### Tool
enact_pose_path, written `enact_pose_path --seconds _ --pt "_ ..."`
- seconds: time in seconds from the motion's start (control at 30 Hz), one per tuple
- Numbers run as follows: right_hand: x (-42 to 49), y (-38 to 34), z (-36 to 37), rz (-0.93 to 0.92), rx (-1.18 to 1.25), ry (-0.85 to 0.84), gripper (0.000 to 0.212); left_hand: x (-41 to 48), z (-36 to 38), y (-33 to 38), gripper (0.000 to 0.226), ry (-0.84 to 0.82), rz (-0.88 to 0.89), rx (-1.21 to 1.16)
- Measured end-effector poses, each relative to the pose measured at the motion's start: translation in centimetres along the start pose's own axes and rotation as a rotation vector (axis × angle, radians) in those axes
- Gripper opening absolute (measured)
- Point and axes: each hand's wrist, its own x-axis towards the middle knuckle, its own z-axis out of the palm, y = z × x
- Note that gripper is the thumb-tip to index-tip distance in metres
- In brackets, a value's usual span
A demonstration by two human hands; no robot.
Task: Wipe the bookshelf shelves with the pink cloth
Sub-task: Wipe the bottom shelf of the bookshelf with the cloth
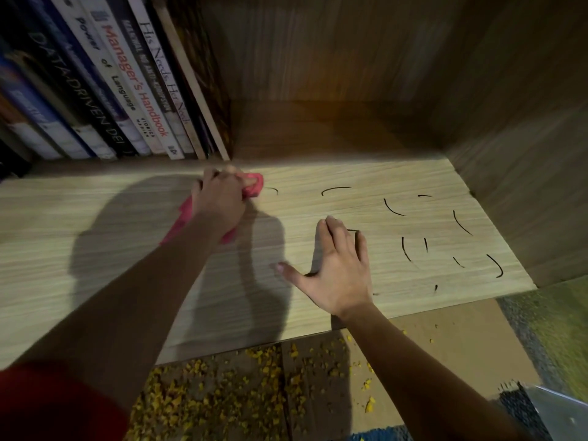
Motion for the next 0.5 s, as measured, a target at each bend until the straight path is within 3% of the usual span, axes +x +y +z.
enact_pose_path --seconds 0.07,0.2,0.27,0.37,0.4,0.5 --pt "0.1 0.0 -0.1 0.0 0.003 -0.005 0.122 -0.2 0.1 1.1 0.043 0.016 -0.054 -0.013" --pt "-0.1 0.0 0.1 0.0 -0.011 0.018 0.126 -2.9 0.9 2.1 0.042 -0.022 0.306 -0.025" --pt "-0.1 0.0 0.1 0.002 -0.008 0.012 0.123 -1.3 0.6 0.8 0.045 -0.01 0.257 0.002" --pt "0.0 0.0 0.0 0.001 0.003 0.017 0.124 1.3 0.3 -0.1 0.046 0.026 -0.045 0.019" --pt "0.1 0.1 0.1 -0.004 -0.006 0.011 0.124 1.3 0.3 0.4 0.048 0.025 -0.075 0.019" --pt "-0.1 0.1 0.1 -0.001 -0.018 0.006 0.12 -1.0 1.1 2.3 0.054 -0.022 0.185 0.001"
